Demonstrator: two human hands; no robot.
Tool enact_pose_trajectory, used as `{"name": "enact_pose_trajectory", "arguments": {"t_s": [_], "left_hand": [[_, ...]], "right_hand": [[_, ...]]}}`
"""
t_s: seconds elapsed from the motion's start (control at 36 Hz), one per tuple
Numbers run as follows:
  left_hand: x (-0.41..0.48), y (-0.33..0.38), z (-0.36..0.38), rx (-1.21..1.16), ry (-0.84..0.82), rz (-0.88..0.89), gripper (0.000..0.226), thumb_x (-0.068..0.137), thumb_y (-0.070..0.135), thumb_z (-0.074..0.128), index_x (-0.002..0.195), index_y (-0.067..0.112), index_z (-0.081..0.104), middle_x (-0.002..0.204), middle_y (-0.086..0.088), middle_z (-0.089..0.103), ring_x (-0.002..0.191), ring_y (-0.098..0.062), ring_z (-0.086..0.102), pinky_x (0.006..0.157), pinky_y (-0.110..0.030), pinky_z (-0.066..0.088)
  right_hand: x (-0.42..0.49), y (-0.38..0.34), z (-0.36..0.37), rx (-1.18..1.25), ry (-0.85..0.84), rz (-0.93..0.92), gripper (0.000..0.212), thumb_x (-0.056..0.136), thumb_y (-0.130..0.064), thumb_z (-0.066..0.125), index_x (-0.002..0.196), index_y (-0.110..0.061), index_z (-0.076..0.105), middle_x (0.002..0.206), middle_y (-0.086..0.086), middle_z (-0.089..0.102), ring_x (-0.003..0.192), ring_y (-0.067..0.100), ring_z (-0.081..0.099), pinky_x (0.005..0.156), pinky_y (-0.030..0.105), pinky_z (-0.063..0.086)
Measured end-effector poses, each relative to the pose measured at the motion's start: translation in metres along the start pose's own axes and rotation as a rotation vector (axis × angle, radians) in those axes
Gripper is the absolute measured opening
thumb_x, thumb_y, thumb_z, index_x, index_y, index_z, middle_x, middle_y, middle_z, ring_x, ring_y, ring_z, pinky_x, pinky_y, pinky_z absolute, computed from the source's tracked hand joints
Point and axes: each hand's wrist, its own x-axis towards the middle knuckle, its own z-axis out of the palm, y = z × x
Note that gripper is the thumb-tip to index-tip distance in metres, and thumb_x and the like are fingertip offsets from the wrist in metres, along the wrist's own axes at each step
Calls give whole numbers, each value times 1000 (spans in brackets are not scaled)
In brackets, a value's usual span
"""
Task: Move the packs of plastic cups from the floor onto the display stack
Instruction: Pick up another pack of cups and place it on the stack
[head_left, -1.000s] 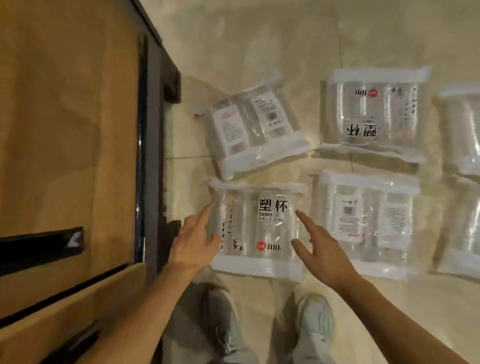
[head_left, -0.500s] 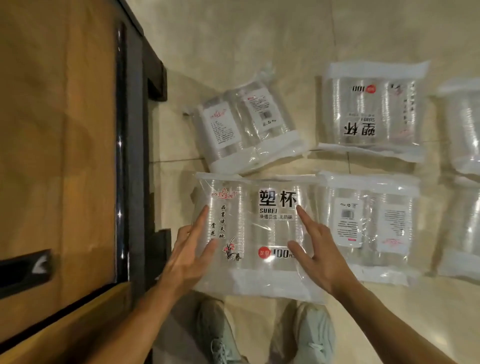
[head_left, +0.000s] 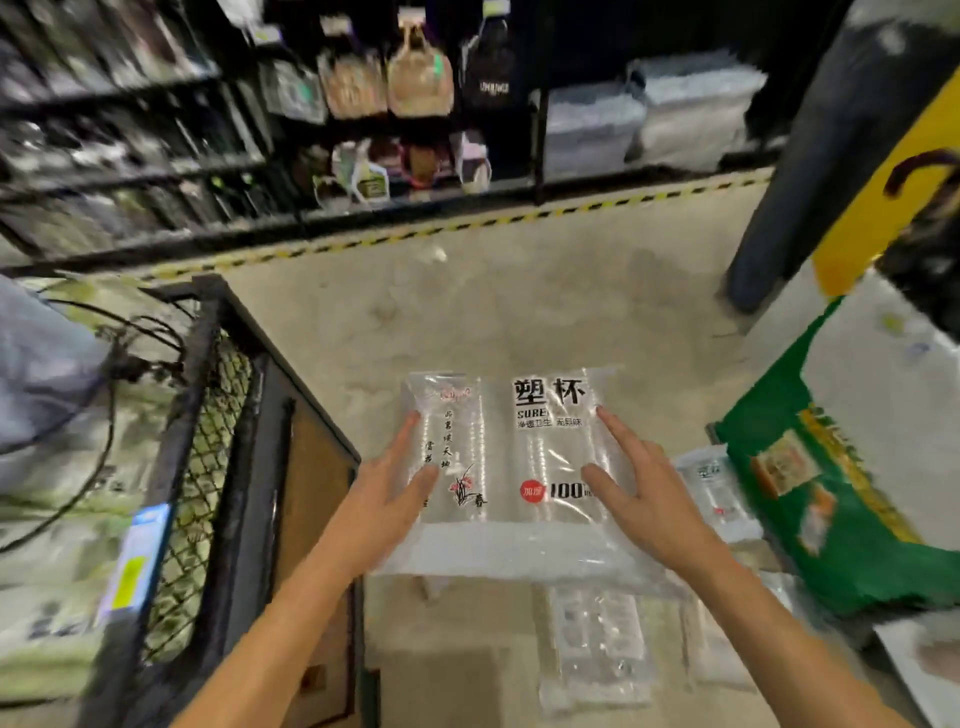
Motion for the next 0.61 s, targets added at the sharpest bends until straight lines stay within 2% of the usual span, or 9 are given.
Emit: {"name": "enact_pose_trajectory", "arguments": {"t_s": [0.06, 0.11, 0.14, 0.25, 0.36, 0.42, 0.5, 0.61], "left_hand": [[-11, 58, -32, -24, 14, 39, 65, 96, 61, 44, 150, 59, 8, 149, 35, 17, 138, 3, 24, 109, -24, 24], [-22, 107, -57, -18, 13, 79, 65, 89, 74, 43, 143, 69, 7, 154, 35, 14, 147, -5, 18, 120, -38, 20], [-26, 128, -66, -15, 7, 88, 65, 87, 77, 42, 142, 70, 7, 154, 34, 12, 148, -6, 16, 121, -40, 17], [-39, 210, -89, 40, 16, 141, 65, 90, 71, 40, 147, 63, 10, 157, 24, 20, 145, -15, 30, 114, -35, 25], [-47, 279, -94, -57, 0, 195, 61, 96, 56, 49, 149, 55, 20, 160, 18, 20, 147, -14, 24, 115, -34, 24], [-47, 308, -92, -84, -37, 242, 59, 98, 51, 50, 150, 52, 21, 162, 16, 18, 148, -15, 23, 114, -34, 25], [-39, 345, -85, -51, -84, 306, 59, 98, 51, 49, 151, 51, 22, 162, 13, 19, 147, -18, 24, 113, -38, 27], [-19, 381, -69, -13, -181, 385, 62, 94, 60, 50, 148, 59, 20, 162, 9, 23, 143, -23, 34, 107, -42, 35]], "right_hand": [[-15, -40, -50, -3, 44, -15, 64, 93, -58, 53, 145, -64, 16, 146, -4, 39, 123, 10, 40, 99, 32, 32], [-30, -72, -95, -9, 66, -38, 64, 93, -57, 53, 146, -61, 18, 152, -5, 37, 137, 15, 36, 106, 33, 31], [-36, -85, -116, -11, 72, -47, 64, 94, -55, 54, 147, -59, 20, 154, -7, 36, 141, 16, 34, 109, 34, 31], [-60, -123, -188, 21, 138, -76, 63, 94, -48, 59, 149, -50, 28, 156, -9, 36, 141, 15, 35, 108, 31, 32], [-88, -143, -243, 52, 227, -39, 62, 92, -53, 58, 146, -55, 29, 157, -13, 32, 142, 16, 34, 114, 41, 34], [-102, -150, -265, 67, 289, -13, 62, 92, -53, 58, 146, -55, 29, 157, -16, 31, 142, 16, 34, 113, 40, 34], [-122, -153, -292, 47, 392, 39, 63, 93, -51, 58, 148, -50, 30, 158, -13, 30, 143, 17, 33, 112, 38, 33], [-152, -147, -314, 49, 524, 113, 62, 92, -52, 57, 147, -52, 30, 158, -13, 29, 142, 16, 34, 114, 39, 33]]}}
